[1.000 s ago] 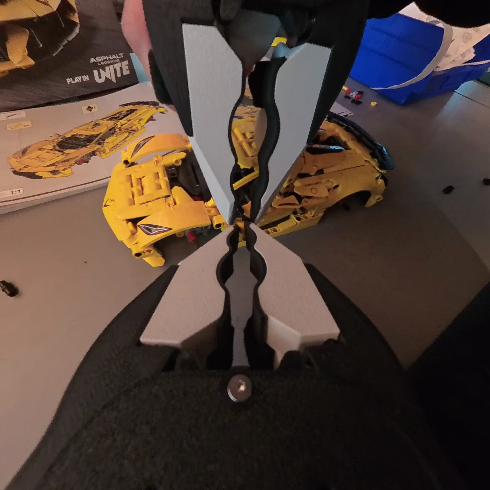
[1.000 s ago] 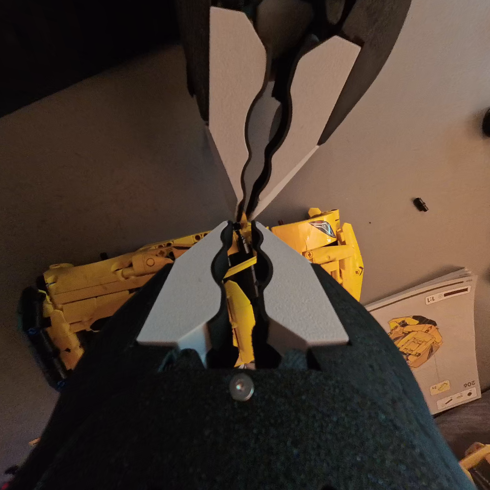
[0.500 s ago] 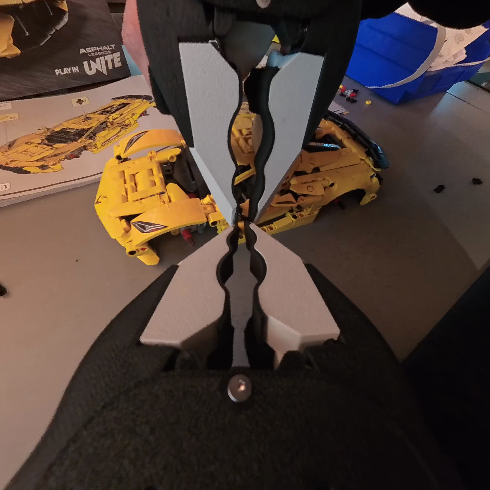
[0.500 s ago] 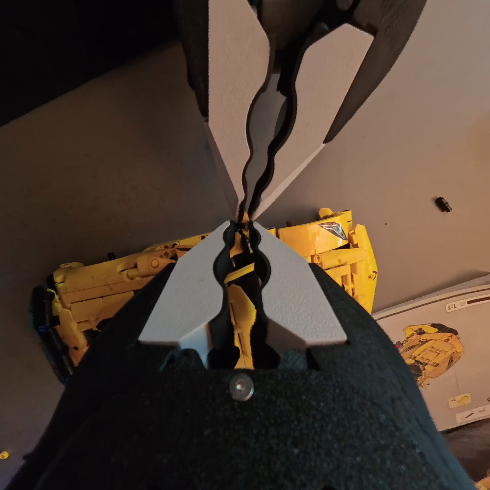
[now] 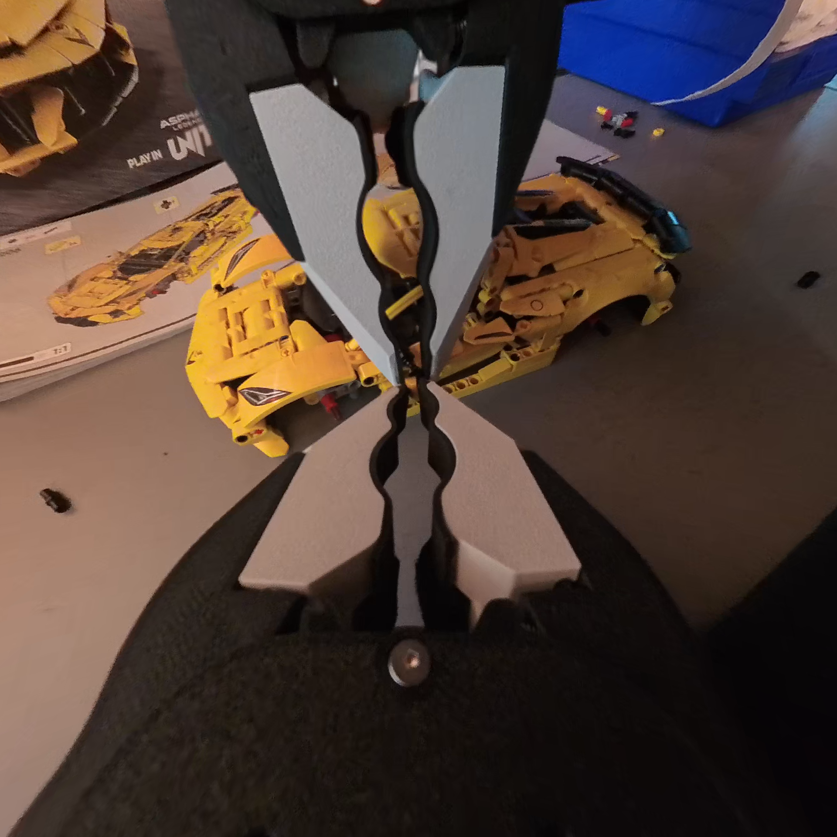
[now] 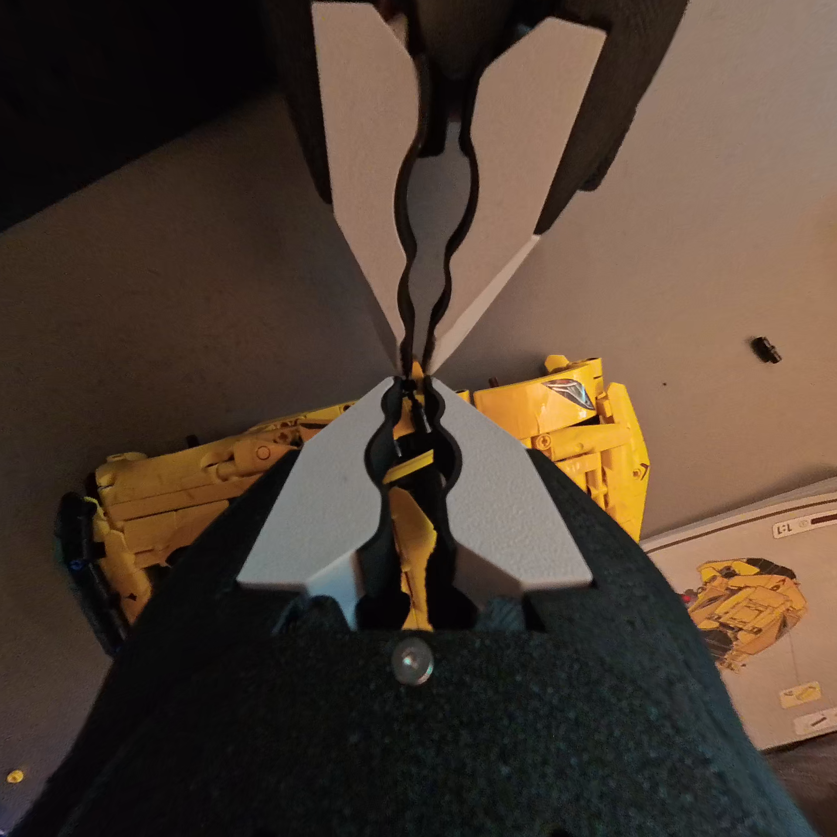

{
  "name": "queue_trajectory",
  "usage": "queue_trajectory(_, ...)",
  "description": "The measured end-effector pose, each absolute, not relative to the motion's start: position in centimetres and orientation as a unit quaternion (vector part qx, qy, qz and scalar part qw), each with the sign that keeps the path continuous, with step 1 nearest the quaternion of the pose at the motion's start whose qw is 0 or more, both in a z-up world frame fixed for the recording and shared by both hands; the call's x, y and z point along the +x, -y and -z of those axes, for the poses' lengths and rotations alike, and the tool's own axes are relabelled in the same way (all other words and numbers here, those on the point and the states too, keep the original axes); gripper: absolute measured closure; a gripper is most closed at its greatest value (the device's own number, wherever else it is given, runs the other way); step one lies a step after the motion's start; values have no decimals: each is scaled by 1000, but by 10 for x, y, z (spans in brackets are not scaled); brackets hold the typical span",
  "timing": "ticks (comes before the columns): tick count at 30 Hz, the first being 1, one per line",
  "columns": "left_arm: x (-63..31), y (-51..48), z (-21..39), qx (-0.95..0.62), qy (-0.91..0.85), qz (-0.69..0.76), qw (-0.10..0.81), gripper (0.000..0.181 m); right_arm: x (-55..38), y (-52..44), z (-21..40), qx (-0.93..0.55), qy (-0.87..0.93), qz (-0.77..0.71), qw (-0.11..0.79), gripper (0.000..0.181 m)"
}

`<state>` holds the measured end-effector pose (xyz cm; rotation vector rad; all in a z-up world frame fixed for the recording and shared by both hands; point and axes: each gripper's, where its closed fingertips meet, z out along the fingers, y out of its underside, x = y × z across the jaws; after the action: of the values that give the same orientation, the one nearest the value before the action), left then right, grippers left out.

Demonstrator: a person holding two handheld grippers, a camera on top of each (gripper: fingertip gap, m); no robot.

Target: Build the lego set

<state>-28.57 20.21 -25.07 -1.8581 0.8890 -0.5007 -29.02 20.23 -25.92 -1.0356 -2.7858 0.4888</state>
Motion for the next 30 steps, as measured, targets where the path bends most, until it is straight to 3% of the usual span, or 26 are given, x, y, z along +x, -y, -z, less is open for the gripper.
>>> queue_trajectory(17,-282,-201,254,-773,-363,211,475,175,-289,-203,259,-342,922,-169,69,173)
queue_trajectory(30,-285,-204,257,-718,-469,39,513,176,-289,-204,259,-328,926,-165,82,174)
